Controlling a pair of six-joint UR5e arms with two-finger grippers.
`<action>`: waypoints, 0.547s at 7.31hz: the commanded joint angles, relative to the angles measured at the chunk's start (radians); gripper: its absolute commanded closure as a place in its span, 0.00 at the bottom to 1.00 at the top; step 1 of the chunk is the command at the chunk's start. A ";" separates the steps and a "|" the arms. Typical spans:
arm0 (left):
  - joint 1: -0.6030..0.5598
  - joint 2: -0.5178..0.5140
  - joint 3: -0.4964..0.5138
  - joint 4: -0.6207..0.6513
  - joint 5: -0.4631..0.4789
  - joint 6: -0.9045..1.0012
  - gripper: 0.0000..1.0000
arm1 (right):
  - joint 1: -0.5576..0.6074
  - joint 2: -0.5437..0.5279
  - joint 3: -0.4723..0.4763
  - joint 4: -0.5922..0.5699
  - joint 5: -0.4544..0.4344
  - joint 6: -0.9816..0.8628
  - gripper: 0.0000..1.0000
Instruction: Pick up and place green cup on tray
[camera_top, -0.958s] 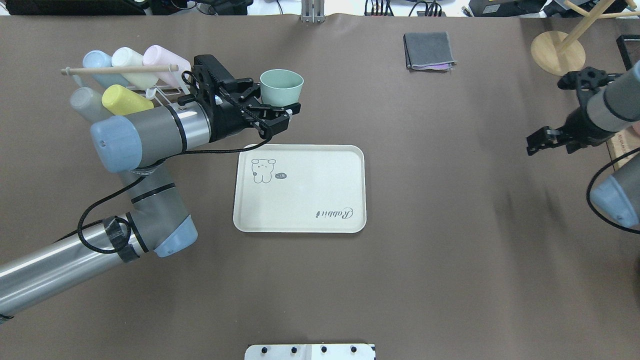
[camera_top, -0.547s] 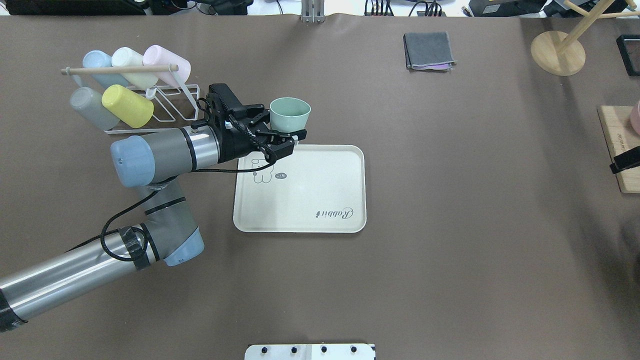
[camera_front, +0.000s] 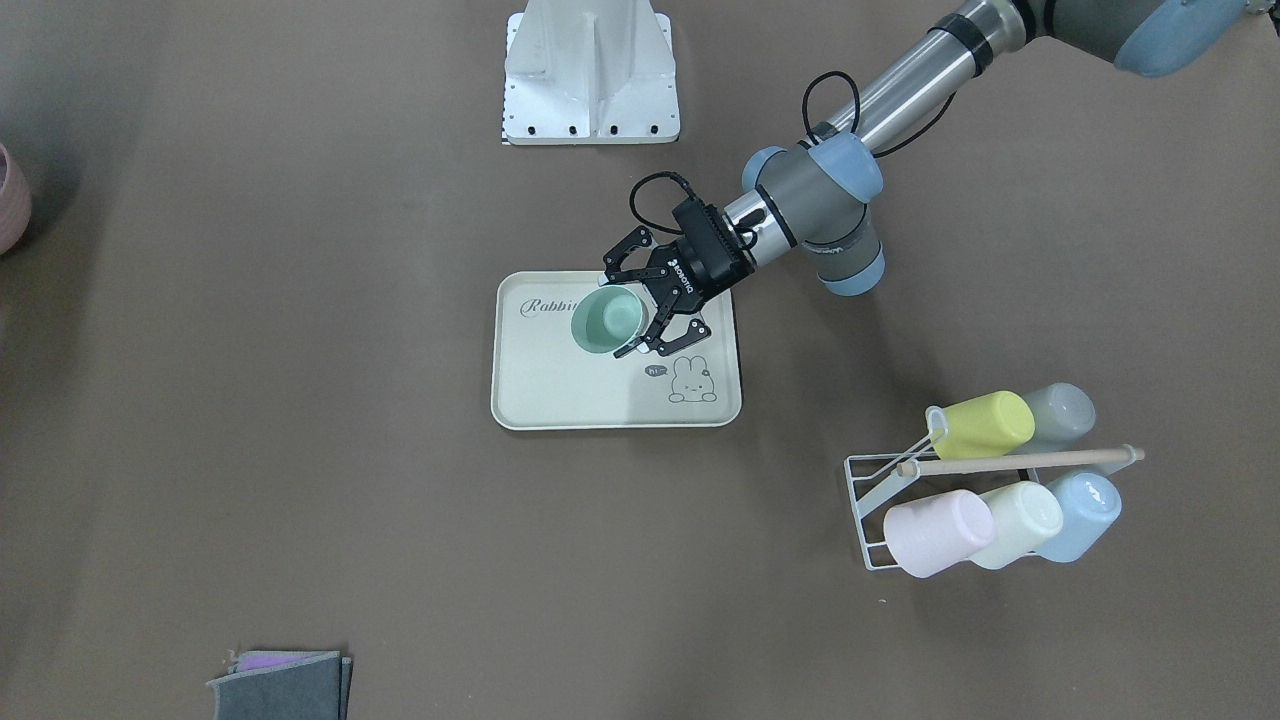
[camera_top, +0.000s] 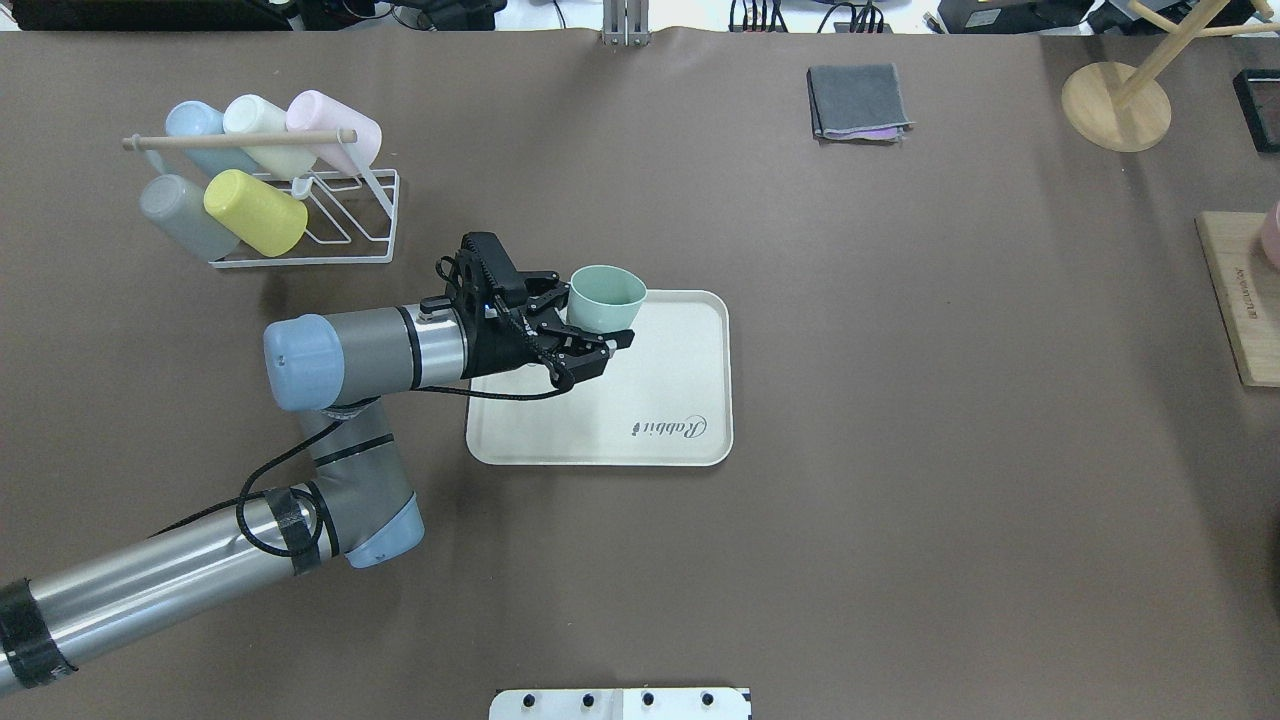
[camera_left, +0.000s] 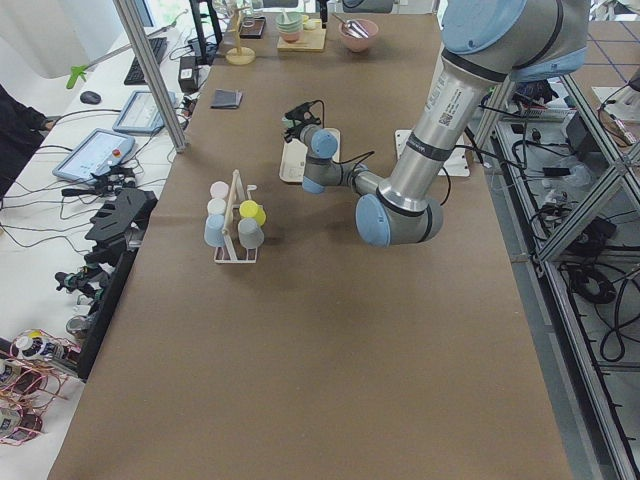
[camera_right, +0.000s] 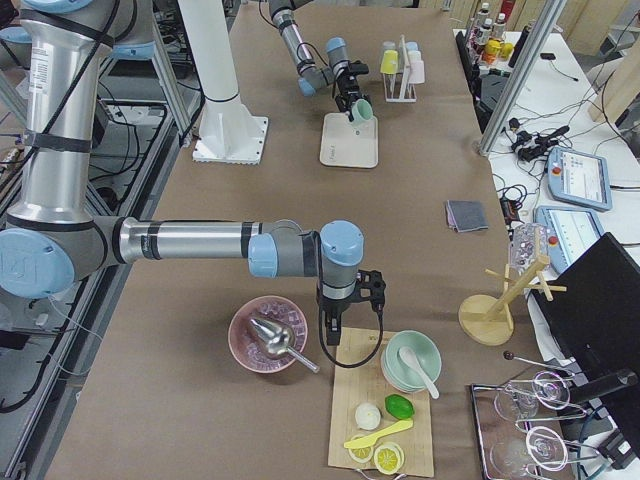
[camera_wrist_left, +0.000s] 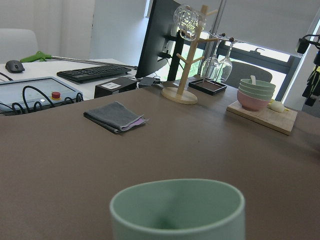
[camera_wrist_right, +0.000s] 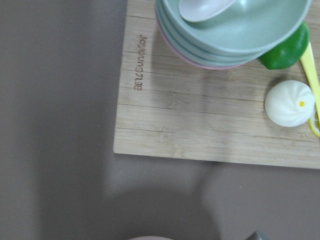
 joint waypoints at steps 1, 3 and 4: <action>0.023 -0.005 0.014 0.000 -0.004 0.051 1.00 | 0.049 -0.014 -0.002 -0.030 -0.010 -0.022 0.00; 0.037 -0.005 0.019 0.000 -0.003 0.060 0.99 | 0.049 -0.011 0.001 -0.030 -0.007 -0.021 0.00; 0.048 -0.006 0.021 0.000 -0.003 0.063 0.99 | 0.049 -0.008 0.001 -0.030 -0.004 -0.021 0.00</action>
